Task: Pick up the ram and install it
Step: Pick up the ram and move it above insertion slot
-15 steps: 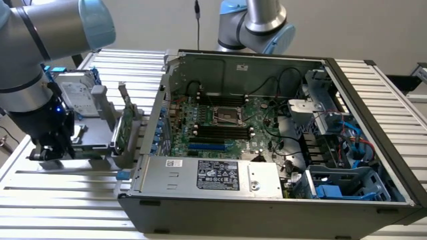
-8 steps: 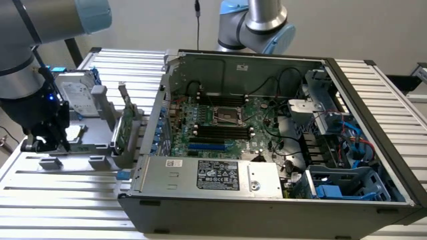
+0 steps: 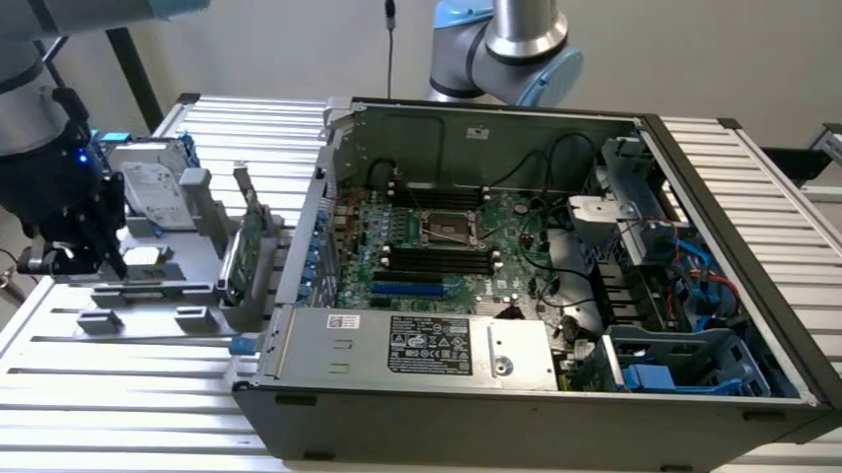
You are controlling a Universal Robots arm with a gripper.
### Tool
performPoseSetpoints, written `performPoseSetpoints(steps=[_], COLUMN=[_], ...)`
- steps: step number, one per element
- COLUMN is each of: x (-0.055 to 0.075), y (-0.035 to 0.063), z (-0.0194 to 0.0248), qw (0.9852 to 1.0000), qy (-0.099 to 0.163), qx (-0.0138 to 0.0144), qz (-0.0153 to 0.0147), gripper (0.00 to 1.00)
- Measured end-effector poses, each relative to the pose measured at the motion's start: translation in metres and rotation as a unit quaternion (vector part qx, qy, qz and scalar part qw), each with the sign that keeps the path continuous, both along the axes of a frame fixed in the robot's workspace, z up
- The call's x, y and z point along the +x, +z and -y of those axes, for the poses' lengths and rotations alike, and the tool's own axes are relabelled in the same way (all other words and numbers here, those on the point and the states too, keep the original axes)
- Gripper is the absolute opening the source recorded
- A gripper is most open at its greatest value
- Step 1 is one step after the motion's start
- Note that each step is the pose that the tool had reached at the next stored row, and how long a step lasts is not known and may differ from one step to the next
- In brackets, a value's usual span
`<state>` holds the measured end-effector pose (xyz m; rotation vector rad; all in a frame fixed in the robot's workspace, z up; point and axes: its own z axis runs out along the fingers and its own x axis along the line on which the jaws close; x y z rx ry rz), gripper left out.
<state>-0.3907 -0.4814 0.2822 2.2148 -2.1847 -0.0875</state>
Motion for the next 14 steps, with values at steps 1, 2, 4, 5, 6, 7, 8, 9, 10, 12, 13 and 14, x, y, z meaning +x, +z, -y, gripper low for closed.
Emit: performPoseSetpoints(steps=[1,2,4,5,6,7,8,9,10,12,13,14], x=[0.001,0.002,0.006,0.008,0.011,0.015,0.019,0.023,0.028,0.037,0.042,0.046], y=[0.0045,0.0089,0.0180,0.0226,0.0269,0.0313,0.0360,0.0406,0.0453,0.0543,0.0590,0.0635], z=[0.0000,0.0000,0.0000,0.0000,0.0000,0.0000,0.0000,0.0000,0.0000,0.0000,0.0000,0.0000], qw=[1.0000,1.0000,1.0000,1.0000,1.0000,1.0000,1.0000,1.0000,1.0000,1.0000,1.0000,1.0000], qy=[0.000,0.000,0.000,0.000,0.000,0.000,0.000,0.000,0.000,0.000,0.001,0.001], qx=[0.0000,0.0000,0.0000,0.0000,0.0001,0.0001,0.0001,0.0002,0.0004,0.0007,0.0008,0.0009], qz=[0.0000,0.0000,-0.0002,-0.0003,-0.0005,-0.0006,-0.0008,-0.0012,-0.0015,-0.0025,-0.0032,-0.0038], gripper=[0.14,0.14,0.14,0.14,0.14,0.14,0.14,0.14,0.14,0.14,0.14,0.14])
